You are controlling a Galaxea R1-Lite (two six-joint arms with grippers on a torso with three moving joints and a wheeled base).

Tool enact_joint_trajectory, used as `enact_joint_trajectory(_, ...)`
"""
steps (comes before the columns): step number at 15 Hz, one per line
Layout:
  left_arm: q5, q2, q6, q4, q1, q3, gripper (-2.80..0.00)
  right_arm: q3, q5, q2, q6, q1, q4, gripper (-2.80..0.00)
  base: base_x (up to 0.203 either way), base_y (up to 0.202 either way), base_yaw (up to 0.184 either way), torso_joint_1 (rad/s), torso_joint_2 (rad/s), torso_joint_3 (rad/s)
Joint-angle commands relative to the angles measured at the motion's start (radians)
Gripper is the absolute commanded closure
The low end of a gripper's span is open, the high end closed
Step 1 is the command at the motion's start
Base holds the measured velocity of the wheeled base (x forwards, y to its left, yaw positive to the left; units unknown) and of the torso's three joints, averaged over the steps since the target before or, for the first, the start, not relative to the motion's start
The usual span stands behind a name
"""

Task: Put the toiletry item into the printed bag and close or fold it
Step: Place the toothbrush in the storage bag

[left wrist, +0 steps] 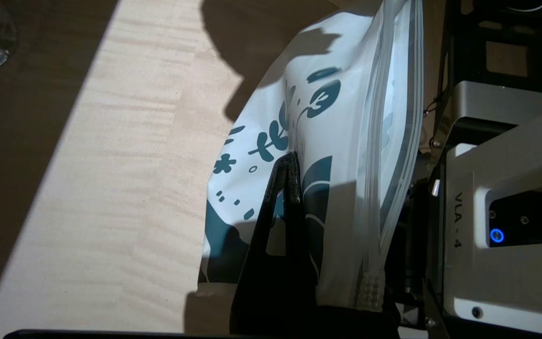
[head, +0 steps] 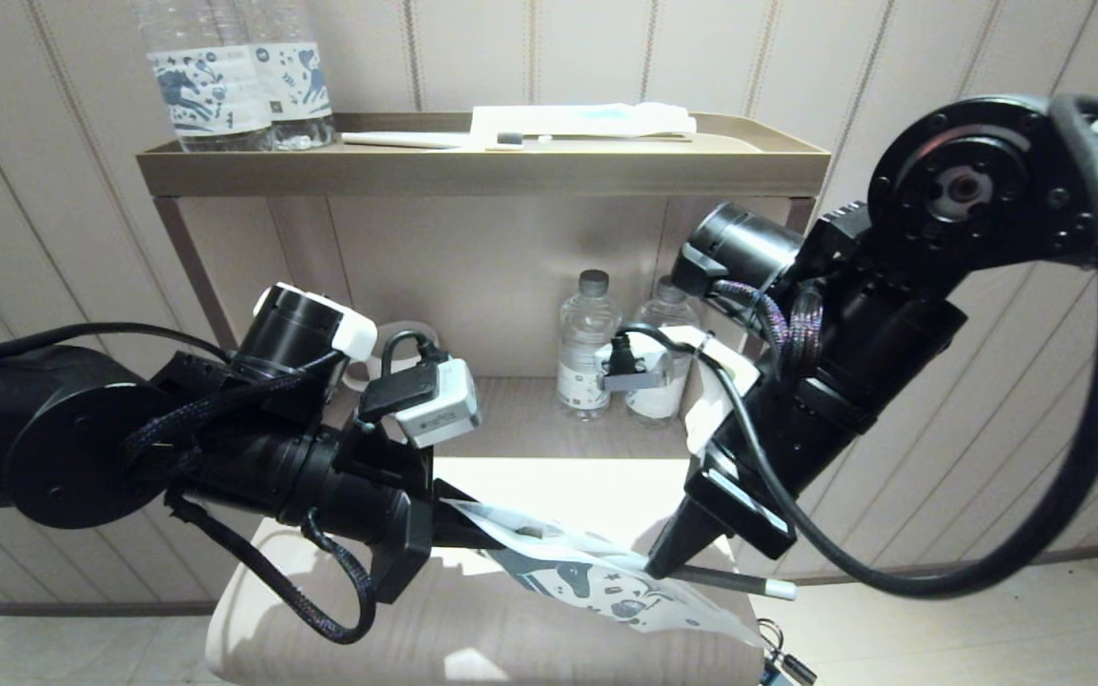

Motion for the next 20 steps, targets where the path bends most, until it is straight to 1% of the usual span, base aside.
enact_joint_trajectory(1,-0.022,-0.001,-0.012,0.0,0.0,-0.002,0.0,-0.002,0.006,0.015,-0.002,0.012,-0.008,0.0,0.0,0.0,0.0,0.0,0.0,0.0)
enact_joint_trajectory(4,-0.076,0.003,-0.017,0.0,0.023,0.007,0.0,-0.002,0.015,0.013,0.0,0.024,-0.014,0.0,0.0,0.0,0.0,0.0,0.0,0.0)
enact_joint_trajectory(5,-0.082,0.004,-0.016,-0.002,0.026,0.008,0.0,-0.002,0.015,0.008,0.0,0.024,-0.014,0.0,0.0,0.0,0.0,0.0,0.0,0.0)
enact_joint_trajectory(8,-0.085,0.0,-0.016,-0.007,0.048,0.01,0.0,-0.004,0.014,-0.009,0.001,0.015,-0.017,0.0,0.0,0.0,0.0,0.0,0.0,0.0)
enact_joint_trajectory(12,-0.082,0.015,-0.013,-0.009,0.05,0.008,0.0,-0.004,0.003,-0.033,0.012,0.01,-0.022,0.0,0.0,0.0,0.0,0.0,0.0,0.0)
enact_joint_trajectory(14,-0.082,0.014,-0.015,-0.013,0.049,0.009,0.0,-0.004,-0.035,-0.044,0.013,0.014,-0.022,0.0,0.0,0.0,0.0,0.0,0.0,0.0)
enact_joint_trajectory(20,-0.084,0.006,-0.016,-0.012,0.049,0.01,0.0,0.009,-0.098,-0.072,0.018,0.039,-0.036,0.0,0.0,0.0,0.0,0.0,0.0,0.0)
